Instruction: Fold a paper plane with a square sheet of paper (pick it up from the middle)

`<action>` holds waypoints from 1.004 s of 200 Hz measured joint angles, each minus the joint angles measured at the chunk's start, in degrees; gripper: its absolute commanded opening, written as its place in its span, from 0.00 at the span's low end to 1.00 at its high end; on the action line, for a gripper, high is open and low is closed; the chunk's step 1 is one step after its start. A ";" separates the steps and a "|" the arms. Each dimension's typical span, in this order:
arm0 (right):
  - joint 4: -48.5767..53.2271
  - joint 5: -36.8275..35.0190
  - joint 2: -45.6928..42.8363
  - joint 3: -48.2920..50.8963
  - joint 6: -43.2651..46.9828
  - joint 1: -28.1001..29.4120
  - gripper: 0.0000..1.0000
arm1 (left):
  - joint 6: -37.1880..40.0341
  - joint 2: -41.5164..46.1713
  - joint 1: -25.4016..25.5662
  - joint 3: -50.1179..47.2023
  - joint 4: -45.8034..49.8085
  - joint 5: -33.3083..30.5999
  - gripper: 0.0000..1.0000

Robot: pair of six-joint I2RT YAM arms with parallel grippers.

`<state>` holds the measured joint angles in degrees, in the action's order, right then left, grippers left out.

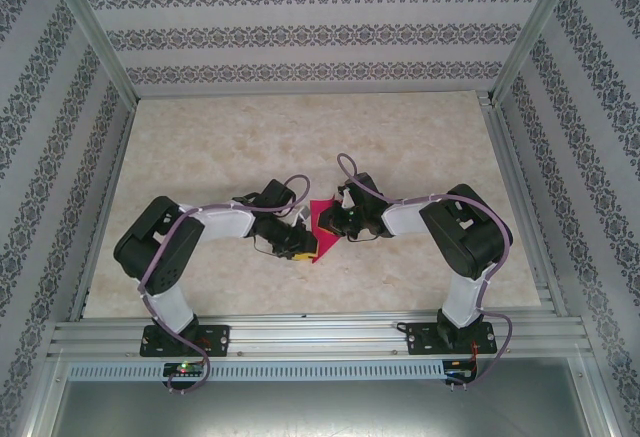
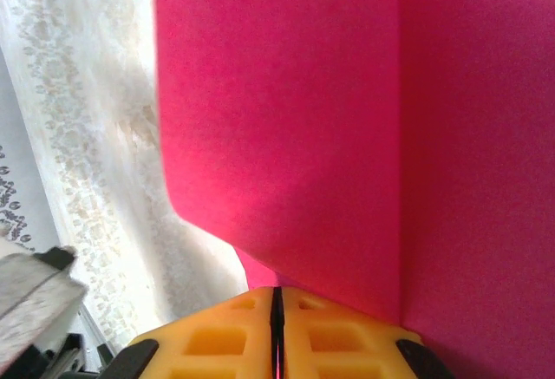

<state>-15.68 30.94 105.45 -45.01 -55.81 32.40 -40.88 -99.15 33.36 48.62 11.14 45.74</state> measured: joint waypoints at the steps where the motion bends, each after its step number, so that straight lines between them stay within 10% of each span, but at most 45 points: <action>1: 0.00 0.00 0.00 0.00 0.00 0.00 0.12 | 0.00 0.22 0.00 -0.09 0.00 -0.15 0.31; 80: 0.24 0.02 0.04 -0.15 0.17 0.00 0.12 | -8.76 18.56 -0.48 -8.70 -1.29 -14.78 0.38; 201: -0.11 0.22 0.90 -1.01 0.20 0.11 0.12 | -9.57 2.47 0.57 -2.40 -5.73 -7.54 0.21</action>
<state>-15.79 31.16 106.34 -46.02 -55.61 32.51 -50.46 -96.68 33.93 46.22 5.41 38.20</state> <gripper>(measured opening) 0.116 0.218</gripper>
